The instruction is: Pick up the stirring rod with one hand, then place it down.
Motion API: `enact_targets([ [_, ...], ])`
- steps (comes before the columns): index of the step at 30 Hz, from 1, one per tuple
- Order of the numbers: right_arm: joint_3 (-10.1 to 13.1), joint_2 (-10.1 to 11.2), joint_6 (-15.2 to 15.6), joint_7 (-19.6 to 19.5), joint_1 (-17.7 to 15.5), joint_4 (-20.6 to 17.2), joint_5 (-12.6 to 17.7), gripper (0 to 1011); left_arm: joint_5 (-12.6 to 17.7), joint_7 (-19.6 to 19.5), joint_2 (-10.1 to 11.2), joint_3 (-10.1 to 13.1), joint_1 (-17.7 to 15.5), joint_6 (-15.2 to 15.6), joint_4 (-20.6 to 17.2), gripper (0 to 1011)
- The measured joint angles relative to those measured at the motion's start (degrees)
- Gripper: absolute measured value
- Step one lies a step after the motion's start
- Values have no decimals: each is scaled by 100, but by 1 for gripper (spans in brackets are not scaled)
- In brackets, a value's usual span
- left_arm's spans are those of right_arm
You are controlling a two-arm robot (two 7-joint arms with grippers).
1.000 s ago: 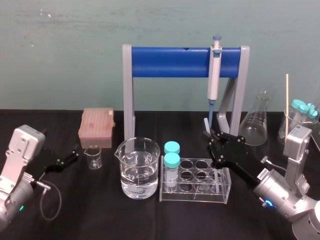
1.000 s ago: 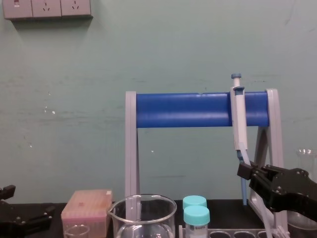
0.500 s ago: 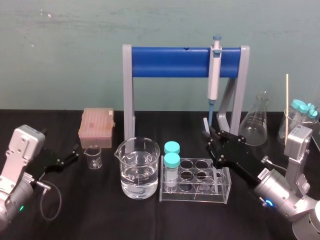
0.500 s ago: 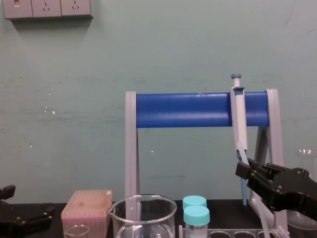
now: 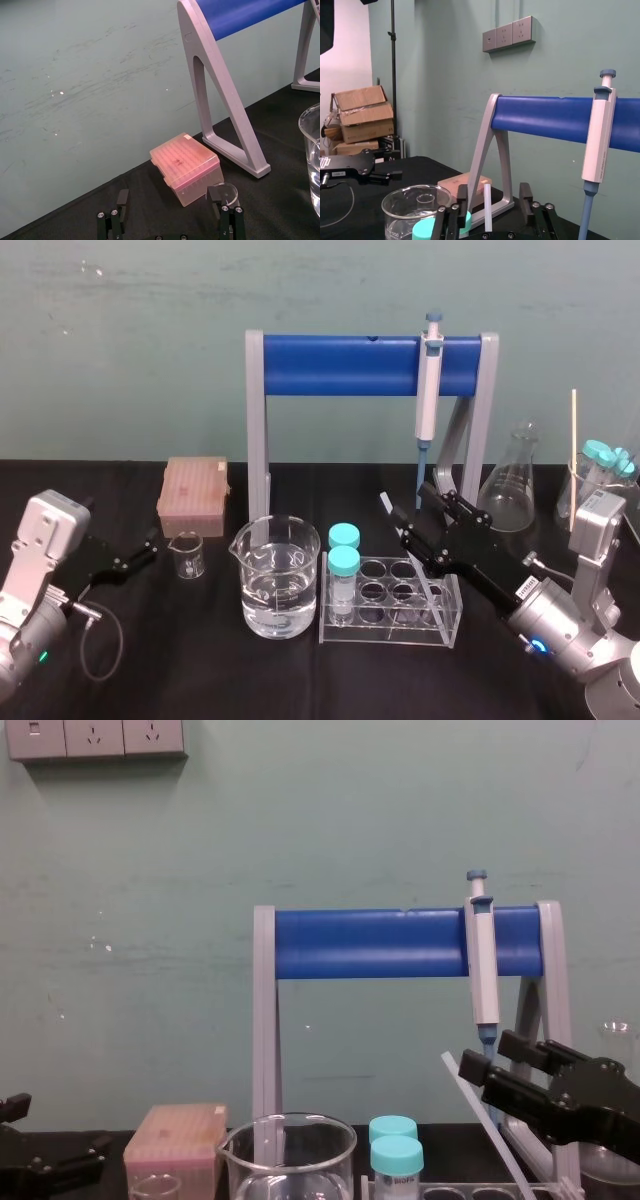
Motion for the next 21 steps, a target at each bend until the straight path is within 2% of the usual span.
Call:
enact_targets([
  [6, 0, 0, 0, 0, 0, -2, 2, 794, 0, 0, 0, 0, 0, 0, 0, 1000],
  [7, 0, 0, 0, 0, 0, -2, 2, 852, 0, 0, 0, 0, 0, 0, 0, 1000],
  [14, 1, 1, -8, 0, -1, -6, -7, 1003, 0, 0, 0, 0, 0, 0, 0, 1000],
  [15, 5, 2, -32, -34, -6, -26, -38, 1000, 0, 0, 0, 0, 0, 0, 0, 1000],
  [19, 127, 5, -131, -415, -70, -207, -275, 1000, 0, 0, 0, 0, 0, 0, 0, 1000],
  [21, 258, -5, -75, -765, -149, -355, -426, 1000, 0, 0, 0, 0, 0, 0, 0, 1000],
])
